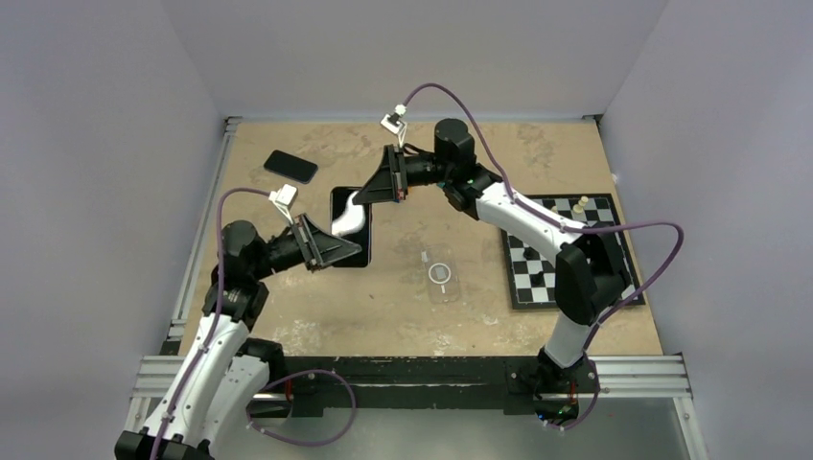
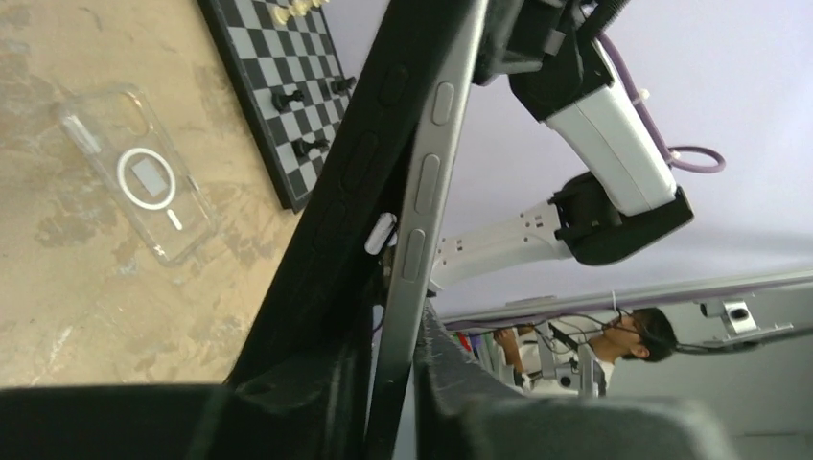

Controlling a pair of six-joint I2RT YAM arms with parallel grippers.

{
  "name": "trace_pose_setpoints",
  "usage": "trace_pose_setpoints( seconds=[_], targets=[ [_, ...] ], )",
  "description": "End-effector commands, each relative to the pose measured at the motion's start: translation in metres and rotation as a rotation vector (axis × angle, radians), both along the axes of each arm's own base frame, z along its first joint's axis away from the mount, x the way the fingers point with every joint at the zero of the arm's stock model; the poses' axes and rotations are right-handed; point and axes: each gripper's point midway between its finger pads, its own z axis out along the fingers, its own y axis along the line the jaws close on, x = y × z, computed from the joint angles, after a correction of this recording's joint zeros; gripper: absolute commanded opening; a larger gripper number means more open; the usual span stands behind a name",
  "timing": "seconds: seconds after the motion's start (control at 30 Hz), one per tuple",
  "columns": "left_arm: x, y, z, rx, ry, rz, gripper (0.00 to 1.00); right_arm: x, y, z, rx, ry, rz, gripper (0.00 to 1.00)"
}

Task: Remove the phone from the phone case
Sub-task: Remove the phone case from the phone.

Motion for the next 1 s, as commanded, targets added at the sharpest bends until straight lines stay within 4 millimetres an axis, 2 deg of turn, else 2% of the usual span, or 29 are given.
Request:
trace_pose_setpoints(
  seconds=[0.0,0.07,0.13,0.2,0.27,0.37,0.43,0.53,0.63,0.77,0.97],
  targets=[
    [-0.003,0.0,0.036,0.001,-0.153,-0.016,0.13,-0.044,-0.003,0.019,0.014,-0.091,0.175,0.0],
    [-0.001,0.001,0.04,-0.01,-0.164,0.008,0.06,-0.044,-0.003,0.018,0.011,-0.084,0.169,0.0],
    [0.001,0.004,0.046,-0.025,-0.178,0.048,0.0,-0.044,-0.003,0.02,0.03,-0.056,0.155,0.17],
    [0.005,0.01,0.05,-0.042,-0.174,0.118,0.0,-0.047,-0.004,0.024,0.081,-0.033,0.139,0.37],
    [0.009,0.017,0.058,-0.087,-0.19,0.186,0.0,-0.051,-0.008,0.025,0.138,-0.002,0.127,0.51],
    [0.015,0.025,0.065,-0.156,-0.162,0.27,0.0,-0.058,-0.015,0.032,0.234,0.011,0.116,0.64],
    [0.015,0.03,0.073,-0.204,-0.167,0.306,0.0,-0.065,-0.023,0.039,0.318,0.005,0.108,0.67],
    [0.018,0.038,0.08,-0.259,-0.153,0.36,0.0,-0.068,-0.03,0.034,0.371,0.042,0.084,0.71],
    [0.021,0.045,0.084,-0.325,-0.139,0.405,0.0,-0.067,-0.031,0.024,0.394,0.078,0.032,0.69],
    [0.02,0.049,0.09,-0.359,-0.136,0.426,0.0,-0.064,-0.029,0.023,0.416,0.103,0.004,0.58],
    [0.019,0.049,0.092,-0.368,-0.133,0.423,0.0,-0.061,-0.002,0.032,0.367,0.079,0.012,0.44]
  ],
)
